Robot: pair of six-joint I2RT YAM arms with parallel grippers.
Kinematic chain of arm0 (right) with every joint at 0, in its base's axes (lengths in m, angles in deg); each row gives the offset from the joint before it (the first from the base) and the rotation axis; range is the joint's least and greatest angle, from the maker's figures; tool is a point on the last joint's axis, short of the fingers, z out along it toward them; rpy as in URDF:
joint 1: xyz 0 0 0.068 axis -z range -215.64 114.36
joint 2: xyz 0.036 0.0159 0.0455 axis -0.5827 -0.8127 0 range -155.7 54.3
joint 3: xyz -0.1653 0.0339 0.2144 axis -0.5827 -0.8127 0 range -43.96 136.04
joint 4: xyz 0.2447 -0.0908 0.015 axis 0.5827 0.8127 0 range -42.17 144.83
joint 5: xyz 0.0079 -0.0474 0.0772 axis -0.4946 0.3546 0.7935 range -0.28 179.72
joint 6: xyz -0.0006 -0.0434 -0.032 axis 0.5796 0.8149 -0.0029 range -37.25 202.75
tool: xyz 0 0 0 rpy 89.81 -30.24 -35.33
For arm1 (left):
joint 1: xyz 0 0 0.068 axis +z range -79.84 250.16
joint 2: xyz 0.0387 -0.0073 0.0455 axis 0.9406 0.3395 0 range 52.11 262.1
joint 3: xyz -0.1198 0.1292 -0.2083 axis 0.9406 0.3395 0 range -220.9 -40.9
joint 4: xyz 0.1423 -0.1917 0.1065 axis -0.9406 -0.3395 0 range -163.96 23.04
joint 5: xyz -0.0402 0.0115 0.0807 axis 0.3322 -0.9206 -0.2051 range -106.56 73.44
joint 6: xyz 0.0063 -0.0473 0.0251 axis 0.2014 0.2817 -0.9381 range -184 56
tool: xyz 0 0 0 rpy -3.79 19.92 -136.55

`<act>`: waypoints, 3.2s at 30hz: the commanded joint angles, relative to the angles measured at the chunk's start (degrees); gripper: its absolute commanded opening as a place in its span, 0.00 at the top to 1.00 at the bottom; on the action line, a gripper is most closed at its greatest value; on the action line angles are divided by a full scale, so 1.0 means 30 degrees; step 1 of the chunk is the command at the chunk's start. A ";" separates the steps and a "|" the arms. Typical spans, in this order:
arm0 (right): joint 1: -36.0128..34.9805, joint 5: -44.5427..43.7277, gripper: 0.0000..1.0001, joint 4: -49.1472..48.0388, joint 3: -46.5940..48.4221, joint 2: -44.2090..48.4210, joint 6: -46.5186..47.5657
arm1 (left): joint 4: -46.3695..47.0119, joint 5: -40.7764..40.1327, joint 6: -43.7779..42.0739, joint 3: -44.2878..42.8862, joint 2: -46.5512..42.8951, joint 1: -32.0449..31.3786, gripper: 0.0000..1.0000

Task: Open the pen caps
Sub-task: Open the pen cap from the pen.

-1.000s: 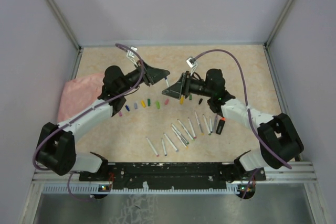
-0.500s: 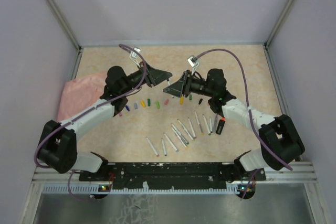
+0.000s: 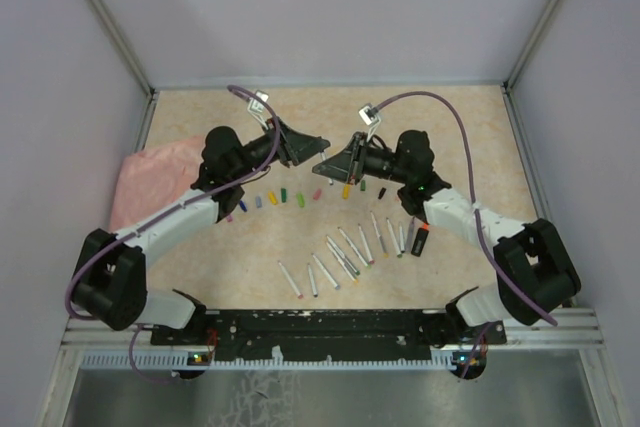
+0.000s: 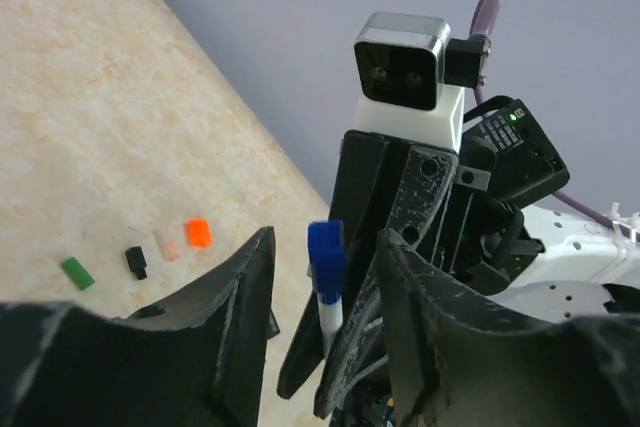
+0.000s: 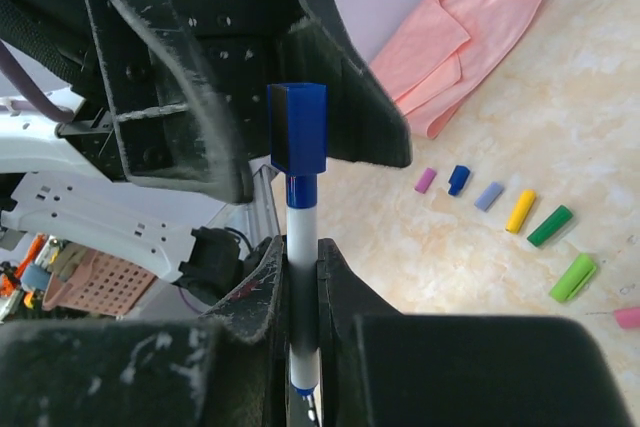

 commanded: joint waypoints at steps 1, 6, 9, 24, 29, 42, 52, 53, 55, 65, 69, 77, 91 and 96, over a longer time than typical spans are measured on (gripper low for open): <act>0.0513 0.0124 1.00 -0.1917 0.0106 0.0683 -0.0565 | -0.0592 -0.0438 -0.0638 -0.0055 -0.0732 -0.0100 0.40; 0.0552 0.0313 1.00 -0.2106 -0.0016 0.0690 -0.0652 | -0.1497 -0.1146 -0.0745 -0.0062 -0.1169 -0.0029 0.24; 0.0551 0.0373 1.00 -0.2109 -0.0060 0.0638 -0.0652 | -0.1763 -0.1080 -0.0406 -0.0210 -0.1218 0.0154 0.21; 0.0551 0.1283 1.00 -0.2552 -0.0009 -0.0230 -0.1293 | -0.2627 0.0001 0.0327 -0.1671 -0.0377 0.0468 0.32; 0.0551 0.1591 1.00 -0.2905 0.0045 -0.0483 -0.1633 | -0.2709 0.0280 0.0518 -0.1892 -0.0034 0.0470 0.40; 0.0449 0.1801 1.00 -0.2939 0.0137 -0.0782 -0.1779 | -0.2563 0.0811 0.0839 -0.2130 0.0487 0.0458 0.58; 0.0420 0.1785 1.00 -0.2615 0.0196 -0.0751 -0.1502 | -0.2203 0.1260 0.1136 -0.2198 0.0730 0.0440 0.87; 0.0433 0.1786 1.00 -0.2590 0.0196 -0.0738 -0.1494 | -0.2144 0.1281 0.1150 -0.2171 0.0724 0.0442 0.93; 0.0427 0.1786 1.00 -0.2578 0.0194 -0.0724 -0.1501 | -0.2046 0.1324 0.1074 -0.2156 0.0723 0.0421 1.00; 0.0434 0.1760 0.81 -0.3682 -0.0127 -0.0711 -0.2310 | -0.1823 0.1443 0.0400 -0.2521 0.0792 0.0464 1.00; 0.0476 0.1430 0.61 -0.3880 -0.0157 -0.0510 -0.2653 | -0.1592 0.1754 0.0580 -0.2372 0.0847 0.0437 1.00; 0.0728 0.1034 0.56 -0.3484 -0.0127 -0.0280 -0.2670 | -0.1144 0.1903 0.0858 -0.1896 0.0654 0.0427 1.00; 0.0727 0.1580 1.00 -0.4131 -0.0122 -0.0600 -0.3277 | -0.1040 0.1567 0.0073 -0.2561 0.0931 0.0491 1.00; 0.0713 0.1969 1.00 -0.4861 -0.0590 -0.0563 -0.4050 | -0.1565 -0.0437 -0.1254 -0.4534 0.1686 0.1745 1.00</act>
